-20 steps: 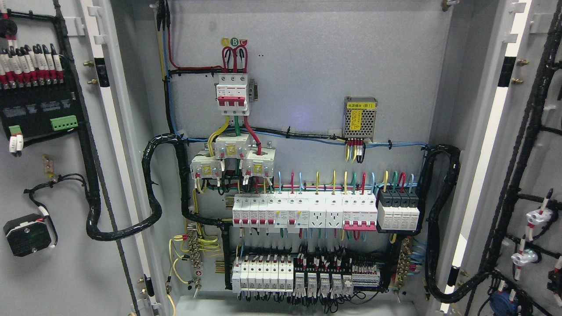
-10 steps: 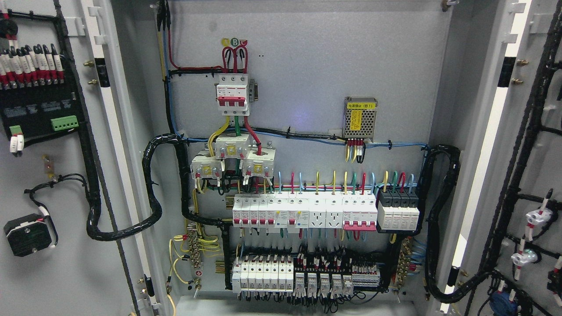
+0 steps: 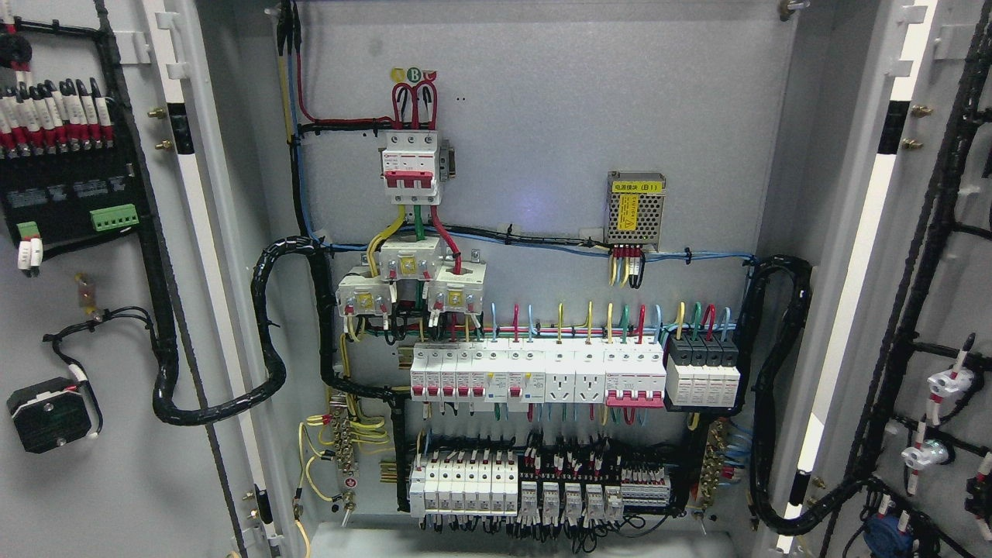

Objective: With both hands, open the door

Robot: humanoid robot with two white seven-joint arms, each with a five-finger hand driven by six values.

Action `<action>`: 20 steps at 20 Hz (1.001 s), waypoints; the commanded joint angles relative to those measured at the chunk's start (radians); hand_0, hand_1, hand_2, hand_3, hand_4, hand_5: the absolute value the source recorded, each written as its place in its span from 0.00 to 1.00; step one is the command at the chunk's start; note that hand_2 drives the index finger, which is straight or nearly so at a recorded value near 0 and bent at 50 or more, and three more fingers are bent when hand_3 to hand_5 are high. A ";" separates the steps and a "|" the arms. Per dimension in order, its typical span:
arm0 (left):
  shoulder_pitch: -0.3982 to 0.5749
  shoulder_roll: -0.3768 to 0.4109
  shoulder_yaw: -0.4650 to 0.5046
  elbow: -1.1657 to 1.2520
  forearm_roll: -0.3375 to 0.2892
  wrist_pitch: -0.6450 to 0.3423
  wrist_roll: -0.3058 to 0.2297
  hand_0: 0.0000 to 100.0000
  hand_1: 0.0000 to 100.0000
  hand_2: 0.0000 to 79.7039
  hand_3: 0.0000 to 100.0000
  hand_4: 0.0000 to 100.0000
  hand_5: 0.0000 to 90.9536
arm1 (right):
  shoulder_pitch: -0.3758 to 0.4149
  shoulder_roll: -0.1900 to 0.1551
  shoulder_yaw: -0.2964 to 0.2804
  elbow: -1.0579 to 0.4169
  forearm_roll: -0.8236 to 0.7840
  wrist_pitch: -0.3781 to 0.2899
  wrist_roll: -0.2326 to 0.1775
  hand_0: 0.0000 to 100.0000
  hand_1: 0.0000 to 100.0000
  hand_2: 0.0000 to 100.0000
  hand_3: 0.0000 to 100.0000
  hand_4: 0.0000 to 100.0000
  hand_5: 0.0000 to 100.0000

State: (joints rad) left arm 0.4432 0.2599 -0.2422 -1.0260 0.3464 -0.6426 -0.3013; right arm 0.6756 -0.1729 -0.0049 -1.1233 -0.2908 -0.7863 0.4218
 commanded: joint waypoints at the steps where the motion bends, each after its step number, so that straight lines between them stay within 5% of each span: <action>1: -0.076 -0.090 -0.040 0.415 -0.004 0.041 -0.025 0.12 0.39 0.00 0.00 0.00 0.00 | -0.062 0.107 0.043 0.476 0.013 -0.277 0.003 0.49 0.00 0.00 0.04 0.01 0.04; 11: -0.279 -0.200 -0.042 0.883 -0.036 0.084 -0.027 0.12 0.39 0.00 0.00 0.00 0.00 | -0.228 0.177 0.046 0.875 0.033 -0.179 -0.026 0.48 0.00 0.00 0.00 0.00 0.00; 13: -0.314 -0.217 -0.034 0.934 -0.046 0.141 -0.025 0.12 0.39 0.00 0.00 0.00 0.00 | -0.238 0.187 0.066 0.878 0.033 -0.111 -0.052 0.48 0.00 0.00 0.00 0.00 0.00; 17: -0.350 -0.234 -0.032 0.966 -0.047 0.244 -0.022 0.12 0.39 0.00 0.00 0.00 0.00 | -0.266 0.199 0.111 0.879 0.035 0.095 -0.173 0.48 0.00 0.00 0.00 0.00 0.00; 20: -0.362 -0.248 -0.035 0.981 -0.047 0.293 -0.021 0.12 0.39 0.00 0.00 0.00 0.00 | -0.294 0.214 0.099 0.878 0.035 0.217 -0.181 0.49 0.00 0.00 0.00 0.00 0.00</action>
State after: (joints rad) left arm 0.1329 0.0801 -0.2736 -0.3008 0.3053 -0.3982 -0.3292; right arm 0.4336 -0.0286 0.0584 -0.4351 -0.2590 -0.6642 0.2667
